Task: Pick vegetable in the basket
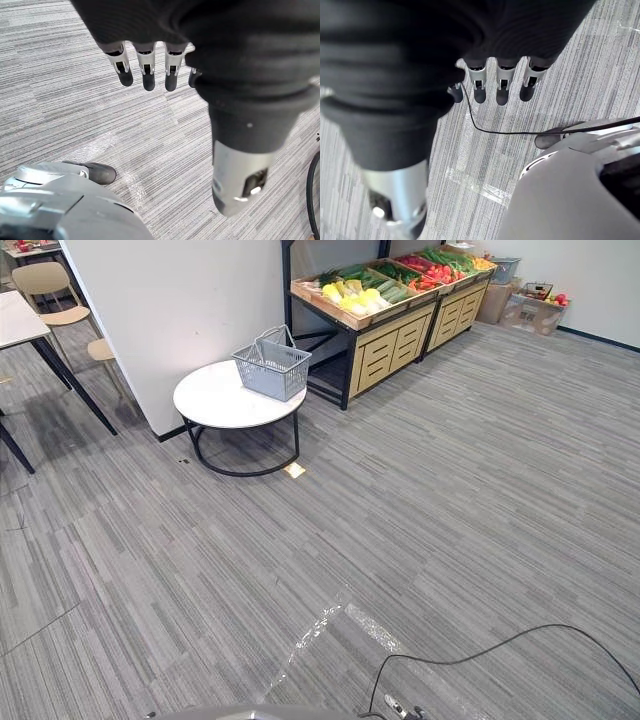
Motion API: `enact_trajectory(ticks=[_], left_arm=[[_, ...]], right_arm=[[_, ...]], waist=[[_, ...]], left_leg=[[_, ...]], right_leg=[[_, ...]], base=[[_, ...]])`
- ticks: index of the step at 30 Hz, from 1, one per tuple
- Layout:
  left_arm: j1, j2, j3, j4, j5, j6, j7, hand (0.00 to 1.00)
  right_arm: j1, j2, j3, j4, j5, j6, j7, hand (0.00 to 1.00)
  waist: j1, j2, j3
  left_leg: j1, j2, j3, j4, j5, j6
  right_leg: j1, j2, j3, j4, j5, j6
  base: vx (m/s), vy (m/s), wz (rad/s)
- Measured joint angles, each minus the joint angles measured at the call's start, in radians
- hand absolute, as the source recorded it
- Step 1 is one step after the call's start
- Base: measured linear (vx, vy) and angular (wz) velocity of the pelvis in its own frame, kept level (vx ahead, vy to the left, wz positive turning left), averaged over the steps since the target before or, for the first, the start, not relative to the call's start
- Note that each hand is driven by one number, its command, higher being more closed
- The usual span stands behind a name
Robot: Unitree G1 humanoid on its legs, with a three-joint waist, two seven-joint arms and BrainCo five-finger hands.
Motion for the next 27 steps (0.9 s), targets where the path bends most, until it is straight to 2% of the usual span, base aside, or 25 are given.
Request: enact_trajectory(ticks=[4,6,7,8,9,10,11,12,14,15,16,19,21,22,23,24,25,26,27], left_arm=[[-0.003,0.002,0.002,-0.001,-0.003,-0.017,0.0,0.0],[-0.006,-0.012,0.06,-0.015,-0.017,-0.018,0.008,0.0],[0.003,-0.022,0.084,-0.024,-0.032,-0.018,0.014,0.0],[0.017,-0.042,0.155,-0.042,-0.042,-0.018,0.022,0.0],[0.011,-0.042,0.207,-0.054,-0.042,-0.018,0.025,0.0],[0.012,-0.051,0.22,-0.067,-0.042,-0.018,0.027,0.0],[0.017,-0.069,0.246,-0.083,-0.044,-0.018,0.03,0.0],[0.022,-0.08,0.271,-0.093,-0.058,-0.018,0.03,0.0],[0.036,-0.089,0.273,-0.099,-0.071,-0.02,0.028,0.0],[0.046,-0.095,0.273,-0.103,-0.07,-0.023,0.028,0.0],[0.059,-0.105,0.273,-0.111,-0.07,-0.026,0.027,0.0],[0.083,-0.126,0.275,-0.119,-0.069,-0.026,0.027,0.0],[0.113,-0.141,0.278,-0.115,-0.068,-0.019,0.027,0.0],[0.132,-0.146,0.272,-0.102,-0.065,-0.016,0.028,0.0],[0.131,-0.137,0.271,-0.092,-0.065,-0.014,0.028,0.0],[0.15,-0.112,0.25,-0.072,-0.06,-0.008,0.027,0.0],[0.154,-0.079,0.219,-0.048,-0.047,-0.001,0.025,0.0],[0.143,-0.063,0.204,-0.035,-0.031,0.004,0.025,0.0],[0.115,-0.038,0.187,-0.029,-0.019,0.009,0.022,0.0]], right_arm=[[-0.004,0.002,0.002,0.0,0.005,-0.013,0.016,0.0],[-0.015,0.002,0.003,-0.005,0.008,-0.012,0.018,0.0],[-0.012,0.002,0.005,-0.011,0.008,-0.012,0.019,0.0],[-0.006,0.005,0.011,-0.046,0.01,-0.012,0.019,0.0],[-0.005,0.012,0.027,-0.064,0.012,-0.014,0.019,0.0],[-0.002,0.011,0.042,-0.073,0.012,-0.013,0.019,0.0],[0.004,0.007,0.053,-0.081,0.012,-0.014,0.019,0.0],[0.005,0.003,0.064,-0.087,0.012,-0.012,0.019,0.0],[0.007,-0.002,0.072,-0.094,0.013,-0.01,0.019,0.0],[0.006,-0.008,0.074,-0.095,0.012,-0.008,0.021,0.0],[0.006,-0.014,0.074,-0.099,0.012,-0.009,0.023,0.0],[0.009,-0.028,0.073,-0.117,0.012,-0.013,0.03,0.0],[0.008,-0.033,0.071,-0.115,0.011,-0.013,0.038,0.0],[0.013,-0.03,0.045,-0.113,0.005,-0.013,0.04,0.0],[0.013,-0.019,0.035,-0.108,0.005,-0.012,0.038,0.0],[0.017,-0.001,0.01,-0.081,-0.001,-0.013,0.039,0.0],[0.011,0.026,-0.007,-0.065,-0.011,-0.014,0.04,0.0],[0.011,0.034,-0.016,-0.07,-0.011,-0.017,0.041,0.0],[0.011,0.042,-0.045,-0.07,-0.012,-0.025,0.042,0.0]], waist=[[-0.001,-0.005,0.018],[0.004,0.006,0.057],[0.005,0.012,0.06],[0.004,0.014,0.06],[-0.002,0.001,0.072],[0.0,-0.001,0.075],[0.007,0.0,0.079],[0.009,-0.014,0.093],[0.009,-0.01,0.095],[0.012,-0.009,0.095],[0.022,-0.003,0.097],[0.029,0.021,0.102],[0.037,0.03,0.097],[0.038,0.036,0.091],[0.039,0.025,0.087],[0.042,0.003,0.054],[0.037,-0.038,0.015],[0.029,-0.043,0.011],[0.016,-0.052,0.011]], left_leg=[[-0.008,0.01,0.006,0.028,-0.018,-0.009],[-0.094,0.048,0.024,0.24,-0.133,-0.022],[-0.119,0.065,0.028,0.296,-0.159,-0.027],[-0.176,0.098,0.039,0.413,-0.195,-0.028],[-0.28,0.13,0.064,0.622,-0.176,-0.016],[-0.33,0.146,0.066,0.716,-0.146,-0.016],[-0.402,0.162,0.051,0.853,-0.071,-0.022],[-0.447,0.164,0.054,0.945,-0.044,-0.023],[-0.456,0.143,0.06,0.891,-0.098,-0.022],[-0.455,0.131,0.061,0.775,-0.103,-0.023],[-0.455,0.129,0.064,0.614,-0.09,-0.024],[-0.456,0.15,0.052,0.304,-0.025,-0.044],[-0.456,0.174,0.05,0.258,-0.023,-0.049],[-0.451,0.184,0.05,0.284,-0.016,-0.045],[-0.449,0.175,0.052,0.318,0.025,-0.038],[-0.445,0.122,0.064,0.36,0.034,-0.037],[-0.443,0.069,0.065,0.374,0.031,-0.029],[-0.435,0.05,0.068,0.375,0.017,-0.011],[-0.409,0.015,0.062,0.374,-0.004,0.011]], right_leg=[[-0.017,0.005,0.001,0.038,-0.018,-0.016],[-0.05,0.013,0.001,0.13,-0.08,-0.04],[-0.062,0.019,0.0,0.152,-0.091,-0.044],[-0.077,0.036,0.001,0.183,-0.108,-0.062],[-0.099,0.037,-0.008,0.214,-0.125,-0.074],[-0.105,0.036,-0.008,0.231,-0.133,-0.077],[-0.099,0.033,-0.006,0.249,-0.148,-0.085],[-0.076,0.019,-0.001,0.258,-0.164,-0.087],[-0.048,-0.007,0.007,0.263,-0.18,-0.083],[-0.039,-0.019,0.028,0.263,-0.186,-0.082],[-0.037,-0.027,0.045,0.261,-0.189,-0.077],[-0.037,-0.03,0.068,0.266,-0.218,-0.049],[-0.014,-0.033,0.106,0.279,-0.257,-0.024],[0.024,-0.046,0.123,0.279,-0.293,0.005],[0.039,-0.065,0.132,0.279,-0.309,0.014],[0.056,-0.12,0.146,0.277,-0.327,0.002],[0.035,-0.164,0.169,0.352,-0.305,-0.001],[0.008,-0.18,0.17,0.422,-0.281,0.003],[-0.046,-0.209,0.165,0.568,-0.212,0.012]], base=[[-0.03,-0.021,-0.05],[-0.06,-0.046,-0.24],[-0.04,-0.08,-0.33],[-0.03,-0.084,-0.07],[-0.02,-0.096,0.01],[0.0,-0.076,0.11],[0.04,-0.052,0.01],[0.09,-0.02,0.02],[0.12,0.023,-0.04],[0.19,0.076,-0.28],[0.23,0.131,-0.36],[0.24,0.209,-0.34],[0.36,0.34,-0.49],[0.34,0.325,-0.38],[0.46,0.405,-0.48],[0.52,0.342,-0.35],[0.64,0.373,-0.23],[0.54,0.284,0.21],[0.59,0.35,0.44]])
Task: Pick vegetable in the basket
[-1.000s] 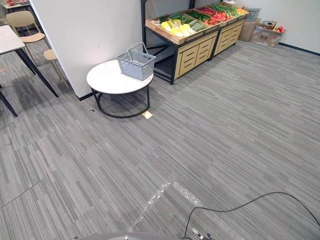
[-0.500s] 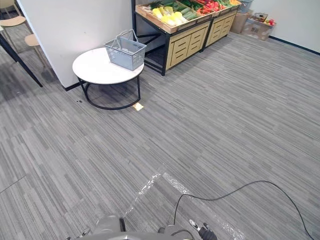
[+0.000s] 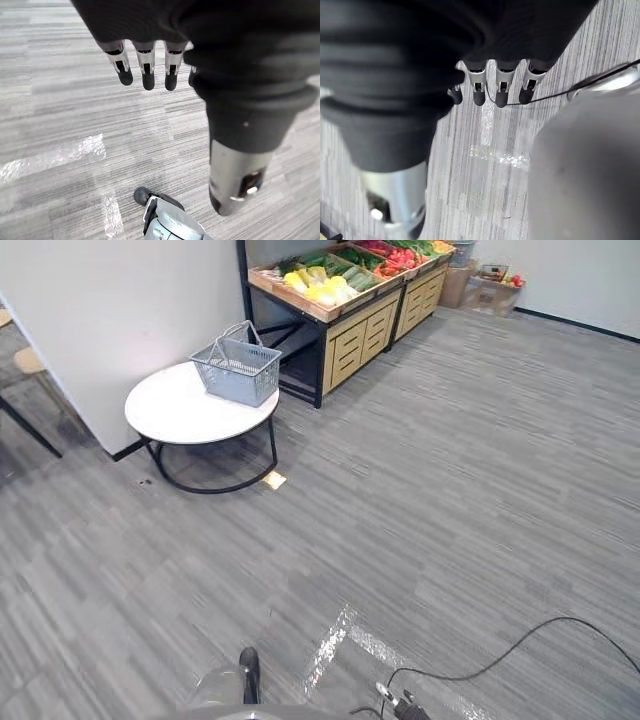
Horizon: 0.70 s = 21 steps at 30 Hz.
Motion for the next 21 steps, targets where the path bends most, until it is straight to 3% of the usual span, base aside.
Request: enact_trajectory(ticks=[2,3,4,6,7,8,9,10,12,14,15,16,17,18,19,20,21], left_arm=[[-0.045,0.014,-0.013,-0.001,0.006,0.006,-0.002,0.0],[-0.049,0.035,-0.026,-0.01,0.021,0.01,-0.007,0.0],[-0.054,0.041,-0.029,-0.014,0.022,0.008,-0.005,0.0],[-0.084,0.034,-0.04,-0.033,0.02,0.002,0.002,0.0],[-0.101,0.037,-0.039,-0.035,0.017,-0.003,0.004,0.0],[-0.123,0.034,-0.039,-0.04,0.007,-0.01,0.007,0.0],[-0.142,0.027,-0.036,-0.045,-0.03,-0.02,0.009,0.0],[-0.152,0.021,-0.035,-0.047,-0.049,-0.027,0.012,0.0],[-0.204,-0.025,-0.025,-0.051,-0.088,-0.057,0.009,0.0],[-0.233,-0.053,0.003,-0.057,-0.101,-0.071,-0.004,0.0],[-0.25,-0.066,0.017,-0.068,-0.102,-0.08,-0.02,0.0],[-0.253,-0.08,0.032,-0.066,-0.102,-0.085,-0.031,0.0],[-0.258,-0.1,0.057,-0.067,-0.102,-0.093,-0.044,0.0],[-0.263,-0.125,0.076,-0.062,-0.1,-0.093,-0.049,0.0],[-0.259,-0.152,0.091,-0.061,-0.097,-0.094,-0.05,0.0],[-0.26,-0.16,0.101,-0.064,-0.093,-0.094,-0.048,0.0],[-0.259,-0.163,0.108,-0.064,-0.085,-0.089,-0.046,0.0]], right_arm=[[-0.001,0.005,-0.019,0.007,0.0,0.001,0.008,0.0],[-0.002,0.005,-0.019,0.004,0.0,-0.001,0.021,0.0],[-0.002,0.004,-0.016,-0.001,0.0,-0.003,0.024,0.0],[-0.011,-0.006,0.023,-0.006,0.011,-0.008,0.021,0.0],[-0.013,-0.008,0.029,-0.006,0.017,-0.008,0.019,0.0],[-0.017,-0.015,0.042,-0.005,0.02,-0.008,0.018,0.0],[-0.015,-0.018,0.05,-0.005,0.02,-0.01,0.018,0.0],[-0.011,-0.018,0.05,-0.006,0.02,-0.012,0.018,0.0],[0.016,-0.015,0.05,-0.017,0.025,-0.028,0.014,0.0],[0.033,-0.013,0.05,-0.029,0.029,-0.039,0.013,0.0],[0.038,-0.011,0.055,-0.037,0.029,-0.039,0.012,0.0],[0.043,-0.01,0.056,-0.044,0.029,-0.039,0.009,0.0],[0.045,-0.008,0.053,-0.048,0.03,-0.039,0.003,0.0],[0.048,-0.031,0.053,-0.063,0.03,-0.037,-0.007,0.0],[0.043,-0.042,0.053,-0.085,0.029,-0.033,-0.01,0.0],[0.034,-0.046,0.053,-0.086,0.029,-0.029,-0.011,0.0],[0.027,-0.05,0.053,-0.086,0.028,-0.025,-0.012,0.0]], waist=[[0.0,-0.015,0.004],[-0.002,-0.01,0.005],[-0.004,-0.009,0.005],[-0.022,-0.007,0.005],[-0.022,-0.007,0.006],[-0.026,-0.001,0.01],[-0.033,0.009,0.017],[-0.037,0.015,0.022],[-0.044,0.038,0.036],[-0.046,0.044,0.037],[-0.046,0.041,0.038],[-0.045,0.039,0.039],[-0.047,0.038,0.044],[-0.046,0.069,0.059],[-0.04,0.088,0.051],[-0.04,0.093,0.054],[-0.04,0.098,0.052]], left_leg=[[0.065,-0.048,0.007,-0.031,-0.033,0.033],[0.13,-0.069,0.009,-0.074,-0.047,0.043],[0.158,-0.076,0.004,-0.087,-0.058,0.044],[0.239,-0.076,-0.008,-0.143,-0.076,0.053],[0.263,-0.074,-0.01,-0.156,-0.082,0.057],[0.295,-0.064,-0.01,-0.168,-0.101,0.057],[0.327,-0.047,-0.009,-0.166,-0.127,0.058],[0.344,-0.038,-0.009,-0.165,-0.14,0.062],[0.397,-0.003,-0.013,-0.162,-0.194,0.043],[0.42,0.013,-0.028,-0.149,-0.239,0.023],[0.435,0.021,-0.046,-0.129,-0.28,0.002],[0.451,0.021,-0.067,-0.12,-0.307,-0.014],[0.49,0.027,-0.095,-0.11,-0.349,-0.032],[0.541,0.066,-0.115,-0.11,-0.374,-0.029],[0.555,0.089,-0.125,-0.068,-0.355,-0.026],[0.552,0.098,-0.128,-0.035,-0.34,-0.02],[0.541,0.106,-0.136,0.005,-0.324,-0.012]], right_leg=[[-0.1,-0.056,-0.013,0.239,0.171,-0.004],[-0.149,-0.092,-0.032,0.362,0.28,0.003],[-0.176,-0.097,-0.039,0.423,0.259,-0.012],[-0.261,-0.075,-0.123,0.493,0.14,-0.022],[-0.284,-0.063,-0.147,0.481,0.107,-0.022],[-0.318,-0.027,-0.192,0.412,0.056,-0.024],[-0.344,0.011,-0.234,0.307,0.043,-0.03],[-0.355,0.025,-0.254,0.247,0.044,-0.03],[-0.405,0.077,-0.301,-0.045,0.096,-0.009],[-0.425,0.104,-0.282,-0.263,0.185,-0.003],[-0.43,0.111,-0.244,-0.391,0.23,0.026],[-0.427,0.106,-0.226,-0.425,0.233,0.032],[-0.412,0.084,-0.222,-0.394,0.266,0.012],[-0.418,0.094,-0.253,-0.274,0.293,0.007],[-0.449,0.093,-0.263,-0.139,0.274,-0.024],[-0.448,0.093,-0.274,-0.102,0.246,-0.064],[-0.445,0.097,-0.279,-0.077,0.215,-0.072]], base=[[0.51,0.29,0.29],[0.34,0.168,0.05],[0.38,0.187,0.08],[0.33,0.133,0.13],[0.36,0.042,-0.04],[0.37,-0.019,-0.19],[0.38,-0.044,-0.17],[0.43,-0.088,-0.08],[0.41,-0.103,0.06],[0.39,-0.126,0.22],[0.67,-0.267,0.45],[0.61,-0.278,0.68],[0.67,-0.327,0.73],[0.81,-0.409,0.75],[0.79,-0.415,0.46],[0.63,-0.355,0.25],[0.47,-0.289,0.1]])
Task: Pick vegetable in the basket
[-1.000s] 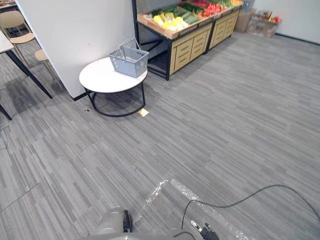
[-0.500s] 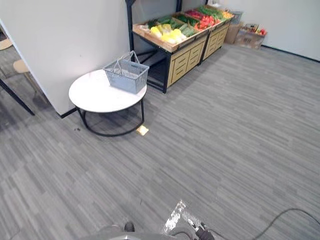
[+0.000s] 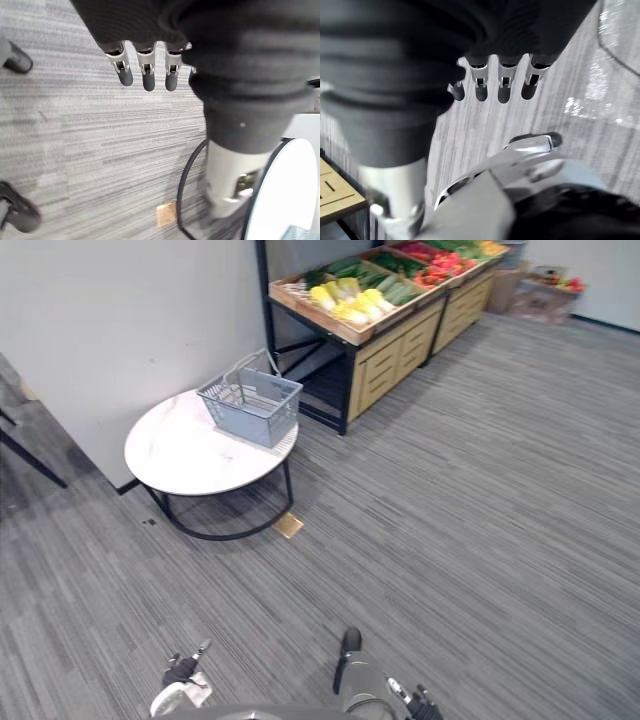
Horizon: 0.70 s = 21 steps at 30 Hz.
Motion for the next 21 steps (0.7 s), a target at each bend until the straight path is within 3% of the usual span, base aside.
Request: enact_trajectory(ticks=[2,3,4,7,9,11,13,15,16,17,18,19,21], left_arm=[[0.013,-0.003,0.066,-0.006,0.007,0.032,0.026,0.0],[0.017,-0.004,0.101,-0.007,0.022,0.044,0.033,0.0],[0.038,0.001,0.134,-0.008,0.063,0.059,0.044,0.0],[0.075,0.013,0.153,-0.022,0.074,0.065,0.052,0.0],[0.097,0.034,0.152,-0.023,0.075,0.068,0.057,0.0],[0.126,0.042,0.133,-0.024,0.075,0.078,0.055,0.0],[0.14,0.046,0.116,-0.026,0.072,0.082,0.055,0.0],[0.166,0.051,0.079,-0.025,0.074,0.083,0.056,0.0],[0.178,0.051,0.077,-0.024,0.074,0.083,0.056,0.0],[0.192,0.056,0.079,-0.02,0.073,0.083,0.057,0.0],[0.202,0.084,0.074,-0.003,0.076,0.076,0.062,0.0],[0.193,0.099,0.056,0.0,0.081,0.074,0.066,0.0],[0.173,0.122,0.021,0.019,0.083,0.076,0.066,0.0]], right_arm=[[-0.005,-0.006,-0.007,-0.002,-0.01,0.007,-0.004,0.0],[-0.003,-0.011,-0.007,-0.004,-0.01,0.004,-0.001,0.0],[-0.002,-0.016,-0.007,-0.006,-0.01,-0.007,0.005,0.0],[-0.003,-0.011,-0.004,0.007,-0.01,-0.008,0.008,0.0],[-0.023,-0.009,-0.005,0.041,-0.008,-0.015,0.011,0.0],[-0.038,0.0,-0.005,0.038,-0.004,-0.032,0.019,0.0],[-0.048,0.016,-0.005,0.034,0.014,-0.05,0.033,0.0],[-0.063,0.031,0.005,0.034,0.021,-0.07,0.057,0.0],[-0.068,0.036,0.023,0.034,0.021,-0.075,0.063,0.0],[-0.075,0.045,0.044,0.038,0.021,-0.078,0.073,0.0],[-0.082,0.073,0.045,0.045,0.021,-0.085,0.084,0.0],[-0.096,0.088,0.051,0.046,0.02,-0.088,0.091,0.0],[-0.115,0.096,0.072,0.051,0.018,-0.09,0.1,0.0]], waist=[[-0.002,0.018,-0.006],[-0.003,0.03,-0.005],[-0.003,0.043,-0.006],[0.005,0.025,0.004],[0.027,0.011,0.008],[0.031,-0.001,0.012],[0.041,-0.019,0.017],[0.059,-0.016,0.018],[0.06,-0.015,0.018],[0.067,-0.027,0.018],[0.074,-0.058,0.005],[0.075,-0.079,0.0],[0.075,-0.087,-0.002]], left_leg=[[-0.102,0.047,-0.018,0.29,0.112,-0.002],[-0.165,0.077,-0.038,0.435,0.205,-0.032],[-0.278,0.139,-0.045,0.671,0.352,-0.082],[-0.412,0.163,0.006,0.873,0.277,-0.044],[-0.504,0.128,0.112,0.781,0.167,-0.027],[-0.544,0.088,0.196,0.556,0.137,-0.018],[-0.552,0.022,0.258,0.246,0.168,-0.005],[-0.554,-0.019,0.279,-0.111,0.278,-0.009],[-0.556,-0.013,0.281,-0.142,0.279,-0.008],[-0.56,-0.006,0.295,-0.124,0.348,0.009],[-0.567,-0.034,0.31,-0.072,0.39,0.045],[-0.576,-0.042,0.318,-0.045,0.389,0.046],[-0.57,-0.061,0.321,-0.026,0.363,0.083]], right_leg=[[0.055,0.023,-0.024,0.047,-0.102,-0.014],[0.091,0.043,-0.037,0.043,-0.129,-0.017],[0.166,0.081,-0.048,0.012,-0.168,-0.024],[0.296,0.105,-0.05,-0.064,-0.19,-0.029],[0.419,0.099,-0.044,-0.167,-0.181,-0.022],[0.474,0.076,-0.035,-0.212,-0.184,0.007],[0.517,0.037,-0.03,-0.237,-0.203,0.037],[0.583,0.018,-0.021,-0.284,-0.239,0.073],[0.601,0.019,-0.017,-0.292,-0.252,0.086],[0.631,0.015,0.0,-0.305,-0.271,0.096],[0.661,-0.01,0.042,-0.321,-0.277,0.059],[0.66,-0.021,0.073,-0.317,-0.247,0.042],[0.651,-0.035,0.102,-0.278,-0.177,0.039]], base=[[0.6,-0.329,0.11],[0.74,-0.265,0.1],[0.52,-0.14,0.11],[0.4,-0.072,0.09],[0.52,-0.042,-0.18],[0.49,0.073,-0.26],[0.47,0.142,-0.12],[0.6,0.264,-0.11],[0.44,0.236,-0.19],[0.59,0.28,-0.17],[0.7,0.325,-0.07],[0.58,0.255,0.1],[0.47,0.244,0.24]])
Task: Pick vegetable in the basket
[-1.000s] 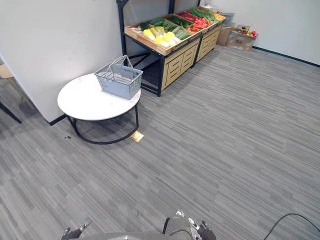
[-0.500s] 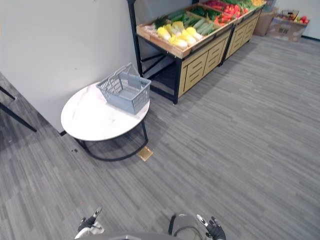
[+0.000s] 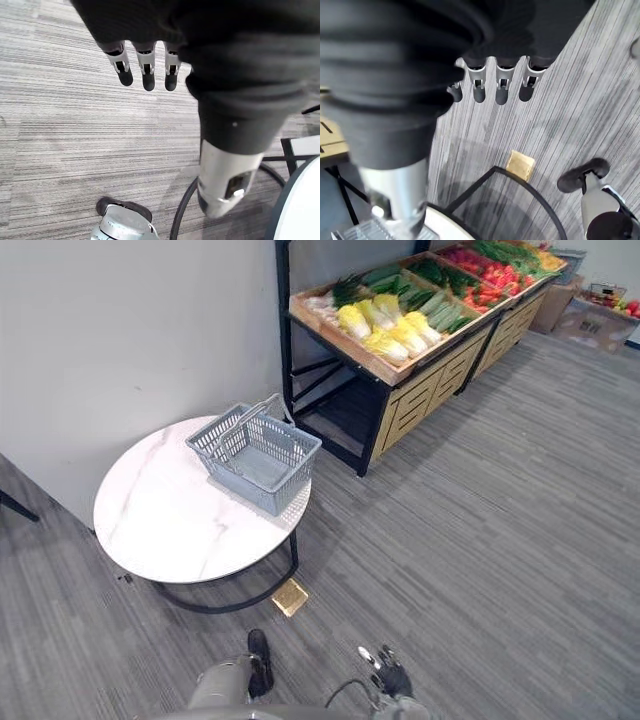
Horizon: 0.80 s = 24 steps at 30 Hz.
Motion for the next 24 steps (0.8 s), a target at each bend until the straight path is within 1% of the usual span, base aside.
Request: enact_trajectory(ticks=[1,2,3,4,5,6,7,8,9,10,11,12,13,14,15,16,17,18,19,20,21,22,23,24], left_arm=[[-0.014,0.01,-0.01,0.017,-0.001,0.002,0.004,0.0],[-0.017,0.013,-0.012,0.022,0.0,0.009,0.01,0.0],[-0.018,0.032,-0.043,0.03,0.0,0.029,0.025,0.0],[-0.019,0.042,-0.064,0.032,0.001,0.034,0.029,0.0],[-0.019,0.047,-0.079,0.032,0.001,0.035,0.032,0.0],[-0.022,0.05,-0.095,0.031,-0.001,0.038,0.032,0.0],[-0.031,0.057,-0.119,0.027,-0.008,0.041,0.031,0.0],[-0.044,0.064,-0.135,0.024,-0.018,0.04,0.026,0.0],[-0.06,0.075,-0.154,0.022,-0.022,0.037,0.014,0.0],[-0.06,0.075,-0.156,0.021,-0.025,0.033,0.01,0.0],[-0.06,0.07,-0.158,0.017,-0.045,0.027,0.002,0.0],[-0.07,0.063,-0.157,0.015,-0.061,0.023,-0.012,0.0],[-0.07,0.06,-0.157,0.014,-0.068,0.02,-0.016,0.0],[-0.082,0.054,-0.154,0.013,-0.093,0.013,-0.026,0.0],[-0.082,0.045,-0.132,0.005,-0.101,0.006,-0.037,0.0],[-0.081,0.041,-0.117,-0.003,-0.105,0.007,-0.048,0.0],[-0.079,0.04,-0.1,-0.014,-0.138,0.01,-0.068,0.0],[-0.074,0.029,-0.074,-0.021,-0.162,0.018,-0.081,0.0],[-0.072,0.005,-0.064,-0.024,-0.171,0.028,-0.084,0.0],[-0.067,-0.038,-0.026,-0.035,-0.173,0.029,-0.086,0.0],[-0.064,-0.062,-0.002,-0.039,-0.172,0.028,-0.08,0.0],[-0.064,-0.073,0.014,-0.046,-0.172,0.028,-0.069,0.0],[-0.066,-0.078,0.026,-0.047,-0.173,0.028,-0.061,0.0],[-0.066,-0.078,0.032,-0.049,-0.172,0.029,-0.052,0.0]], right_arm=[[-0.009,0.0,0.0,0.004,-0.008,-0.001,-0.001,0.0],[-0.013,0.0,-0.001,0.011,-0.008,-0.001,-0.003,0.0],[-0.021,-0.002,-0.003,0.014,-0.008,-0.001,-0.006,0.0],[-0.025,-0.003,-0.003,0.013,-0.007,-0.002,-0.005,0.0],[-0.025,-0.008,-0.002,0.011,-0.007,-0.002,-0.004,0.0],[-0.024,-0.017,0.0,0.011,-0.008,-0.004,0.0,0.0],[-0.022,-0.025,0.01,0.009,-0.007,-0.012,0.004,0.0],[-0.017,-0.026,0.012,0.005,-0.006,-0.023,0.006,0.0],[-0.011,-0.033,0.021,-0.006,-0.002,-0.024,0.004,0.0],[-0.01,-0.036,0.031,-0.011,0.005,-0.026,0.003,0.0],[-0.011,-0.042,0.041,-0.015,0.014,-0.028,0.003,0.0],[-0.007,-0.048,0.04,-0.014,0.014,-0.028,0.001,0.0],[0.0,-0.049,0.037,-0.015,0.014,-0.03,-0.001,0.0],[0.002,-0.049,0.033,-0.017,0.015,-0.039,-0.001,0.0],[0.003,-0.047,0.031,-0.018,0.014,-0.045,-0.002,0.0],[0.005,-0.046,0.034,-0.018,0.014,-0.048,-0.002,0.0],[0.014,-0.033,0.041,-0.018,0.012,-0.057,-0.003,0.0],[0.024,-0.033,0.042,-0.018,0.011,-0.063,-0.006,0.0],[0.019,-0.055,0.05,-0.019,0.011,-0.063,-0.014,0.0],[0.014,-0.077,0.069,-0.021,0.011,-0.063,-0.035,0.0],[0.006,-0.089,0.083,-0.025,0.006,-0.061,-0.045,0.0],[-0.003,-0.089,0.088,-0.027,0.0,-0.06,-0.053,0.0],[-0.012,-0.084,0.099,-0.029,-0.009,-0.06,-0.054,0.0],[-0.023,-0.073,0.111,-0.029,-0.011,-0.06,-0.058,0.0]], waist=[[-0.002,-0.007,-0.005],[-0.003,-0.011,-0.003],[-0.012,-0.023,0.002],[-0.017,-0.02,0.007],[-0.022,-0.021,0.009],[-0.024,-0.018,0.009],[-0.026,-0.014,0.006],[-0.03,-0.016,0.007],[-0.042,-0.014,0.009],[-0.049,-0.01,0.011],[-0.055,-0.005,0.014],[-0.055,0.006,0.02],[-0.053,0.012,0.023],[-0.052,0.017,0.025],[-0.051,0.017,0.025],[-0.05,0.016,0.025],[-0.047,0.0,0.019],[-0.045,-0.001,0.013],[-0.044,0.019,0.014],[-0.042,0.062,0.003],[-0.04,0.078,0.003],[-0.033,0.083,0.002],[-0.02,0.083,0.002],[-0.016,0.079,0.002]], left_leg=[[0.04,-0.034,0.0,-0.009,-0.03,0.018],[0.066,-0.051,0.001,-0.021,-0.045,0.021],[0.148,-0.087,0.003,-0.051,-0.08,0.026],[0.196,-0.104,-0.002,-0.064,-0.102,0.019],[0.231,-0.11,-0.004,-0.076,-0.112,0.017],[0.285,-0.116,-0.015,-0.1,-0.125,0.012],[0.339,-0.12,-0.033,-0.134,-0.132,0.004],[0.367,-0.122,-0.055,-0.153,-0.136,-0.002],[0.393,-0.115,-0.091,-0.164,-0.138,-0.005],[0.402,-0.11,-0.107,-0.164,-0.144,-0.007],[0.415,-0.101,-0.132,-0.164,-0.153,-0.016],[0.428,-0.082,-0.165,-0.163,-0.163,-0.03],[0.437,-0.071,-0.181,-0.163,-0.168,-0.037],[0.44,-0.05,-0.222,-0.158,-0.182,-0.059],[0.439,-0.027,-0.263,-0.138,-0.205,-0.088],[0.437,-0.019,-0.284,-0.127,-0.221,-0.103],[0.437,-0.011,-0.331,-0.102,-0.251,-0.135],[0.447,0.011,-0.37,-0.088,-0.274,-0.168],[0.45,0.048,-0.369,-0.086,-0.272,-0.171],[0.453,0.1,-0.34,-0.094,-0.25,-0.187],[0.46,0.129,-0.326,-0.11,-0.216,-0.207],[0.467,0.147,-0.316,-0.126,-0.176,-0.224],[0.468,0.165,-0.298,-0.136,-0.14,-0.227],[0.451,0.185,-0.276,-0.137,-0.096,-0.218]], right_leg=[[-0.034,-0.036,0.017,0.123,0.06,0.037],[-0.061,-0.058,0.017,0.213,0.084,0.069],[-0.163,-0.119,0.032,0.507,0.21,0.109],[-0.239,-0.152,0.034,0.696,0.223,0.117],[-0.282,-0.169,0.022,0.792,0.213,0.103],[-0.331,-0.183,-0.007,0.882,0.188,0.065],[-0.382,-0.186,-0.06,0.921,0.131,0.039],[-0.422,-0.186,-0.098,0.904,0.079,0.039],[-0.476,-0.178,-0.148,0.791,0.022,0.038],[-0.486,-0.172,-0.162,0.723,0.016,0.042],[-0.499,-0.156,-0.167,0.606,0.018,0.045],[-0.5,-0.125,-0.151,0.418,0.03,0.058],[-0.499,-0.108,-0.13,0.325,0.042,0.062],[-0.5,-0.074,-0.06,0.173,0.083,0.062],[-0.499,-0.048,0.021,0.074,0.138,0.065],[-0.493,-0.036,0.055,0.046,0.163,0.069],[-0.469,-0.036,0.103,0.027,0.195,0.072],[-0.452,-0.031,0.087,0.061,0.255,0.104],[-0.445,-0.01,0.048,0.082,0.239,0.085],[-0.432,0.02,-0.004,0.105,0.196,0.063],[-0.424,0.036,-0.031,0.124,0.167,0.049],[-0.419,0.049,-0.051,0.136,0.149,0.033],[-0.408,0.061,-0.071,0.131,0.14,0.019],[-0.385,0.075,-0.106,0.108,0.134,0.009]], base=[[0.63,0.318,0.23],[0.69,0.332,0.22],[0.46,0.207,0.12],[0.44,0.188,0.09],[0.34,0.111,0.03],[0.39,0.116,0.17],[0.39,0.091,0.36],[0.44,0.019,0.71],[0.38,-0.039,0.73],[0.45,-0.099,0.78],[0.31,-0.115,0.74],[0.3,-0.138,0.74],[0.38,-0.252,0.86],[0.46,-0.371,0.92],[0.45,-0.417,0.96],[0.36,-0.448,1.09],[0.36,-0.516,1.18],[0.35,-0.515,1.16],[0.34,-0.473,1.01],[0.3,-0.401,0.79],[0.29,-0.386,0.78],[0.23,-0.376,0.51],[0.17,-0.371,0.49],[0.17,-0.424,0.59]])
